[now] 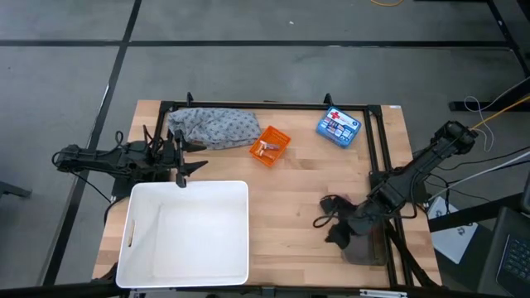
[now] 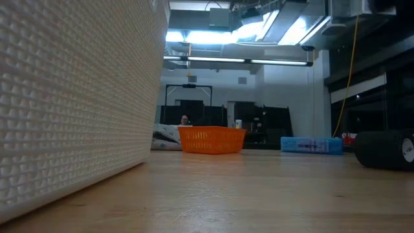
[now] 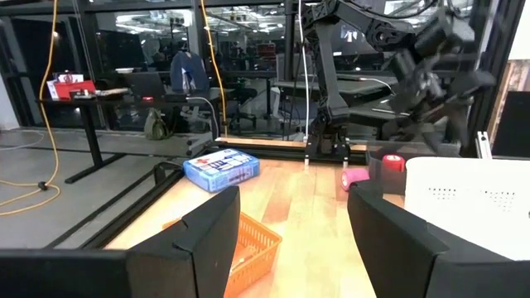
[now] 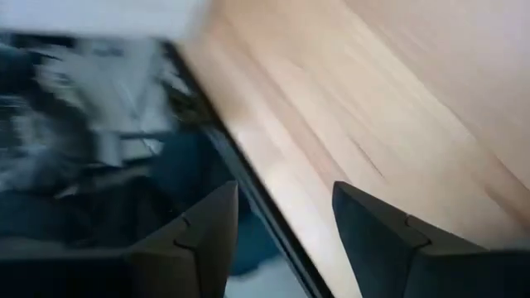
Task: Pick & place medical supplies in basket/bin
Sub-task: Put the black bandage into the transparent black bin
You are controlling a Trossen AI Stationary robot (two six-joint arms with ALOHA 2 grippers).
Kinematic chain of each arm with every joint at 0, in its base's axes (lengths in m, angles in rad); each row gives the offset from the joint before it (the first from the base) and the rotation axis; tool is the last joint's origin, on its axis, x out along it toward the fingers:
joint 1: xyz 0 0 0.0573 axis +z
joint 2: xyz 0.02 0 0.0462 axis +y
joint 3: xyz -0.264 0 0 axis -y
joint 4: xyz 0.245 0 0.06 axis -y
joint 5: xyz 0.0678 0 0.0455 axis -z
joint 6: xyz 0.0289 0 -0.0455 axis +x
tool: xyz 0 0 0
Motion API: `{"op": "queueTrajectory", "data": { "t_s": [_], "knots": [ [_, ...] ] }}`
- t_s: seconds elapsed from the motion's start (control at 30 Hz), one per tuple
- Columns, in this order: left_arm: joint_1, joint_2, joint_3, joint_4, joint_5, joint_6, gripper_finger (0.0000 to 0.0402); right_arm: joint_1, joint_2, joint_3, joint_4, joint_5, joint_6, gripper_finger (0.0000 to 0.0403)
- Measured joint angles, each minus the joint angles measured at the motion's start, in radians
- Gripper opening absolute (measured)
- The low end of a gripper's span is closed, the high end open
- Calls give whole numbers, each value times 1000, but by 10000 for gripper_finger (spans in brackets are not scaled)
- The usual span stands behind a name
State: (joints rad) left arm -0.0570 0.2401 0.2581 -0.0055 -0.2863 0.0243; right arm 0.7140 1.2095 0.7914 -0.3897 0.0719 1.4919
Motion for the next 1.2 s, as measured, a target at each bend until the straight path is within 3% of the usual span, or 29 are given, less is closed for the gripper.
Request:
{"op": "queueTrajectory", "data": {
  "t_s": [0.23,0.4,0.57,0.8,0.97,1.2],
  "knots": [
    [0,0,0,0,0,-2,220,-73,0,0,173,157,-326,189],
    [0,0,0,0,0,-3,220,-167,0,0,32,144,-202,185],
    [0,0,0,0,0,-3,223,-260,10,0,-133,56,-136,185],
    [0,0,1,0,0,-3,223,-362,57,0,-185,-87,-157,187],
    [0,0,1,1,0,-3,221,-418,127,0,-284,-180,-177,207],
    [0,0,1,1,0,-3,223,-459,199,2,-289,-253,-229,240]
  ]
}}
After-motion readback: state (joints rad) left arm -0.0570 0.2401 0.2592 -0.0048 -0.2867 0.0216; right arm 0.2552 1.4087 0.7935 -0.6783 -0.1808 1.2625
